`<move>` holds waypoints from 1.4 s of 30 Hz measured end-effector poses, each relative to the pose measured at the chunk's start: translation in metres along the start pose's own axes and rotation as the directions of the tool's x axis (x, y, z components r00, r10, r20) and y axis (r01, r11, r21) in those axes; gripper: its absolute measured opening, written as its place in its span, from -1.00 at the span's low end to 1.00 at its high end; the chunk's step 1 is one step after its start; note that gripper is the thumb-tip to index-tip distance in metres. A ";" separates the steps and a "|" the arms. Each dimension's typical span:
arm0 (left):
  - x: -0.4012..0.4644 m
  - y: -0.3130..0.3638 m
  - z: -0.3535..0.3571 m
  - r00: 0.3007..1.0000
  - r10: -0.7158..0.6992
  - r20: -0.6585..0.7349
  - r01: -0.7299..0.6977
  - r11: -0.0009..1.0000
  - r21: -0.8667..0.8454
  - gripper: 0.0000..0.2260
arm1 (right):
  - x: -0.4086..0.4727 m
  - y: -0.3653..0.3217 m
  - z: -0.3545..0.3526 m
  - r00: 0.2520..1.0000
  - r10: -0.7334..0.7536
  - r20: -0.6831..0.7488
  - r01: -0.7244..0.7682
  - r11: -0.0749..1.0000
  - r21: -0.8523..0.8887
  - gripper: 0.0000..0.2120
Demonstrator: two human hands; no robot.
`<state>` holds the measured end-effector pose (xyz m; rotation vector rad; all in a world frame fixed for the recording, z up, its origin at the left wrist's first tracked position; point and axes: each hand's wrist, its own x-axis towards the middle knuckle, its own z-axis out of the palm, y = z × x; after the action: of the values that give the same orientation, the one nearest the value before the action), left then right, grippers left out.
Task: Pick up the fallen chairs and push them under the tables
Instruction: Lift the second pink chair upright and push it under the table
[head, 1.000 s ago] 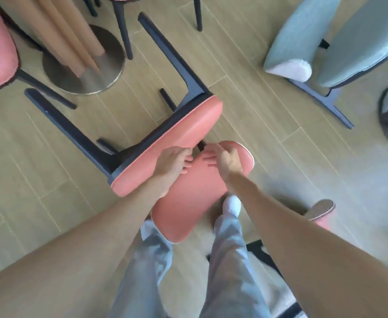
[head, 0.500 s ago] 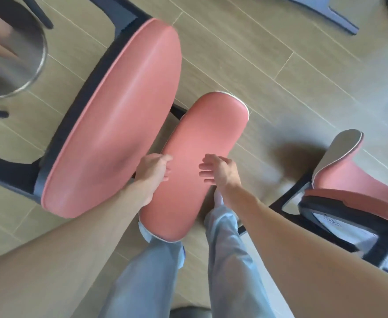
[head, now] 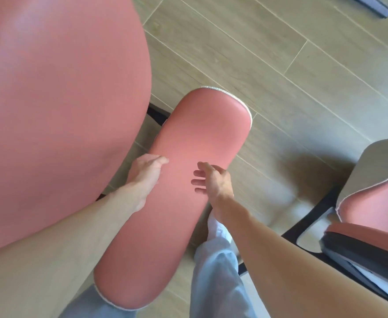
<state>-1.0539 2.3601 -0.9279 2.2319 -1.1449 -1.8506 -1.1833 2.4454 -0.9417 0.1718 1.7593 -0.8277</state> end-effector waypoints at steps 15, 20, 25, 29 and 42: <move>0.138 -0.077 0.009 0.995 0.095 -0.005 -0.091 0.963 0.253 -0.32 | 0.122 0.110 0.016 0.973 0.189 -0.135 -0.197 0.979 -0.050 -0.28; 0.171 -0.086 0.031 0.977 0.190 -0.097 -0.128 0.886 0.446 -0.19 | 0.157 0.135 0.009 0.949 0.193 -0.251 -0.229 0.966 -0.124 -0.43; 0.192 -0.092 0.043 0.957 0.243 -0.160 -0.112 0.815 0.569 -0.01 | 0.182 0.148 0.006 0.936 0.222 -0.272 -0.268 0.952 -0.146 -0.10; 0.208 -0.098 0.041 0.963 0.234 -0.133 -0.121 0.818 0.562 0.04 | 0.193 0.153 0.005 0.951 0.225 -0.212 -0.246 0.966 -0.077 0.05; 0.234 -0.105 0.026 0.999 0.043 -0.020 -0.030 0.898 0.440 0.00 | 0.215 0.164 -0.011 0.966 0.234 -0.109 -0.226 0.971 0.074 0.21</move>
<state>-1.0164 2.3210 -1.1794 2.4138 -1.7358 -1.6674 -1.1872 2.5131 -1.2041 0.4650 1.7831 -0.7138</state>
